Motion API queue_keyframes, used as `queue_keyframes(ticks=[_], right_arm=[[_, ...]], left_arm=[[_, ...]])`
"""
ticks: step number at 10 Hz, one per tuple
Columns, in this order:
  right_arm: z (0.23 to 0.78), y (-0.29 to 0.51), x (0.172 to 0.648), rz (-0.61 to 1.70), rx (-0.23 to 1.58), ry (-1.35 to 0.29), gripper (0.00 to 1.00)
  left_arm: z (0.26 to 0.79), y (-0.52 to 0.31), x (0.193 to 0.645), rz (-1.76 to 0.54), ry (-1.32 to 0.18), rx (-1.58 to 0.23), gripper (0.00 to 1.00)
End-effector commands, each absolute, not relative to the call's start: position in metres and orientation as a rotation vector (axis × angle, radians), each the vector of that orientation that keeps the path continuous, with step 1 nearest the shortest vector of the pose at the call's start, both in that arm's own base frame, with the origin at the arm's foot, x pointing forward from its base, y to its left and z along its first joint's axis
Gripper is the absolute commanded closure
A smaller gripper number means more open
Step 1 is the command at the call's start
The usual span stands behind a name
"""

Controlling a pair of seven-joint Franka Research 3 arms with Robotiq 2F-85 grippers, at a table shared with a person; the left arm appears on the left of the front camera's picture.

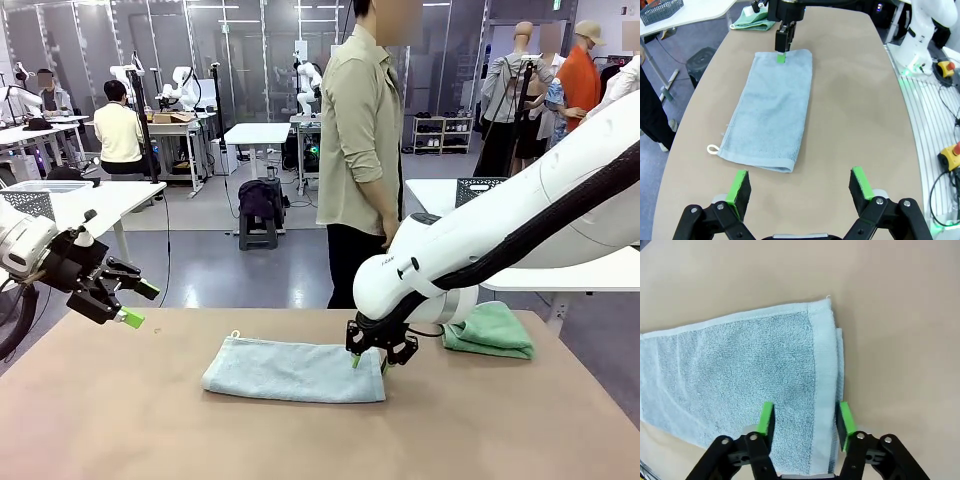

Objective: Fold the towels and place them in the basket.
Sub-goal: When a person lays out a Towel with hook on the table, fold it in half twice.

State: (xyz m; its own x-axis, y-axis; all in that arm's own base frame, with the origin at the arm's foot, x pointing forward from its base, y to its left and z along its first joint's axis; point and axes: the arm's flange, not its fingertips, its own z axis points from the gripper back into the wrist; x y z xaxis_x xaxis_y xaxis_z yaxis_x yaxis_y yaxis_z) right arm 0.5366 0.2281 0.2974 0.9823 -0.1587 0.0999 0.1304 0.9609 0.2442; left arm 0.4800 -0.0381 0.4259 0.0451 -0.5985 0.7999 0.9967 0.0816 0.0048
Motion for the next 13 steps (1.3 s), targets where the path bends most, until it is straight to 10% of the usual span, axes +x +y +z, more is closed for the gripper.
queue_keyframes(ticks=[1, 3, 4, 8, 13], right_arm=[[0.2951, 0.2348, 0.5400, -0.186, 0.203, -0.149, 0.41], [0.2941, 0.2337, 0.5400, -0.191, 0.195, -0.150, 0.41], [0.2940, 0.2331, 0.5395, -0.190, 0.195, -0.142, 0.61], [0.2942, 0.2305, 0.5378, -0.190, 0.187, -0.145, 0.61], [0.2938, 0.2272, 0.5385, -0.196, 0.191, -0.122, 1.00]], left_arm=[[0.4271, -0.0376, 0.4802, -1.380, -0.746, -0.679, 0.00], [0.4271, -0.0376, 0.4802, -1.380, -0.746, -0.679, 0.00], [0.4271, -0.0376, 0.4802, -1.380, -0.746, -0.679, 0.00], [0.4271, -0.0376, 0.4802, -1.380, -0.746, -0.679, 0.00], [0.4271, -0.0376, 0.4802, -1.380, -0.746, -0.679, 0.00]])
